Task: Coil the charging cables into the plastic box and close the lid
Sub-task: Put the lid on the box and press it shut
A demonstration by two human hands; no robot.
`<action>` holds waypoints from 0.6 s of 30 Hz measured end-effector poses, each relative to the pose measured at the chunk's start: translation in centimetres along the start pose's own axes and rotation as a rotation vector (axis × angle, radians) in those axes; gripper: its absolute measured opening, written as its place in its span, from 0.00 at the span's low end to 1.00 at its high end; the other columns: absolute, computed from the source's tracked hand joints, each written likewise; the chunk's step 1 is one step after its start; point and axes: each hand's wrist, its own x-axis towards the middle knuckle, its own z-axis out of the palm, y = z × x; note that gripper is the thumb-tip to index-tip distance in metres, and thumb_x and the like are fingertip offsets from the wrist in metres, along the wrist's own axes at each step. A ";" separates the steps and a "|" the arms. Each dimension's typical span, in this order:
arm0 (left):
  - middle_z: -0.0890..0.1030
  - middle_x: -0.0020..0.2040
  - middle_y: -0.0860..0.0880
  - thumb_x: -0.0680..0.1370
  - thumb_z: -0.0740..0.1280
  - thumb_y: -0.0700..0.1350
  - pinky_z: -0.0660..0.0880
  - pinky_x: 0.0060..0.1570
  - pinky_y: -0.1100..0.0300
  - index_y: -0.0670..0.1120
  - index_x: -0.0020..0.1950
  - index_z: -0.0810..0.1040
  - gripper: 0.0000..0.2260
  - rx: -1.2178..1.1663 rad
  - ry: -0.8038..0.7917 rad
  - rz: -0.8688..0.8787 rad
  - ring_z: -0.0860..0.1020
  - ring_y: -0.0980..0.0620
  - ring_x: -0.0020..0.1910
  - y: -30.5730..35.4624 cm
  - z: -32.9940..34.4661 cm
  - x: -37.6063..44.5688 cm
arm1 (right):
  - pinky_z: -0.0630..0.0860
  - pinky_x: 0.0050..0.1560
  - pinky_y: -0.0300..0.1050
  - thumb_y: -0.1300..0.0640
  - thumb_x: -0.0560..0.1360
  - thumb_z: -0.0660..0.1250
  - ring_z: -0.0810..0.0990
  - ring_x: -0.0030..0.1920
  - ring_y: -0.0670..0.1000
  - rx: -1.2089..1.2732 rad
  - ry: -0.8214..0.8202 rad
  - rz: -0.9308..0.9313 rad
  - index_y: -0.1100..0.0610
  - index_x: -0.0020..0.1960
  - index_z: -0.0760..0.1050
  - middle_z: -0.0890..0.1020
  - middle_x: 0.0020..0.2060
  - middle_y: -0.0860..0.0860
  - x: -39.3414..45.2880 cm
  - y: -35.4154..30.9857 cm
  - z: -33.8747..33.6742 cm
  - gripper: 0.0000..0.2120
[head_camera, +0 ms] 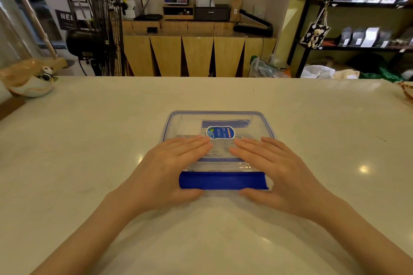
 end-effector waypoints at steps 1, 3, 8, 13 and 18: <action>0.70 0.68 0.53 0.66 0.66 0.59 0.62 0.66 0.62 0.49 0.68 0.68 0.32 -0.030 -0.008 -0.001 0.66 0.59 0.67 0.0 -0.2 0.0 | 0.60 0.67 0.45 0.40 0.70 0.63 0.65 0.68 0.43 0.019 -0.014 0.000 0.49 0.69 0.64 0.69 0.68 0.46 0.0 0.0 -0.2 0.30; 0.69 0.68 0.54 0.69 0.64 0.61 0.59 0.68 0.65 0.49 0.68 0.67 0.30 -0.109 -0.016 -0.008 0.64 0.61 0.68 -0.1 -0.6 0.2 | 0.60 0.68 0.45 0.39 0.73 0.57 0.65 0.69 0.43 0.061 -0.010 0.004 0.48 0.69 0.64 0.69 0.68 0.45 0.1 0.0 -0.5 0.27; 0.70 0.66 0.56 0.74 0.55 0.62 0.58 0.67 0.68 0.49 0.66 0.69 0.26 -0.184 0.013 -0.025 0.63 0.65 0.67 -0.4 -0.5 0.5 | 0.63 0.64 0.46 0.44 0.78 0.49 0.68 0.67 0.44 0.089 0.061 0.014 0.49 0.66 0.67 0.74 0.65 0.46 0.4 0.2 0.2 0.21; 0.72 0.64 0.55 0.75 0.55 0.60 0.59 0.67 0.67 0.47 0.64 0.72 0.24 -0.201 0.054 -0.008 0.64 0.63 0.67 -0.4 -0.3 0.5 | 0.65 0.62 0.45 0.47 0.79 0.49 0.69 0.65 0.45 0.099 0.094 -0.009 0.51 0.64 0.70 0.76 0.63 0.47 0.5 0.4 0.5 0.19; 0.74 0.63 0.54 0.76 0.54 0.59 0.62 0.66 0.64 0.46 0.63 0.73 0.24 -0.192 0.070 -0.004 0.66 0.62 0.65 -0.6 -0.1 0.7 | 0.66 0.60 0.43 0.48 0.79 0.50 0.71 0.63 0.45 0.107 0.121 -0.030 0.53 0.61 0.74 0.78 0.60 0.47 0.9 0.5 0.4 0.19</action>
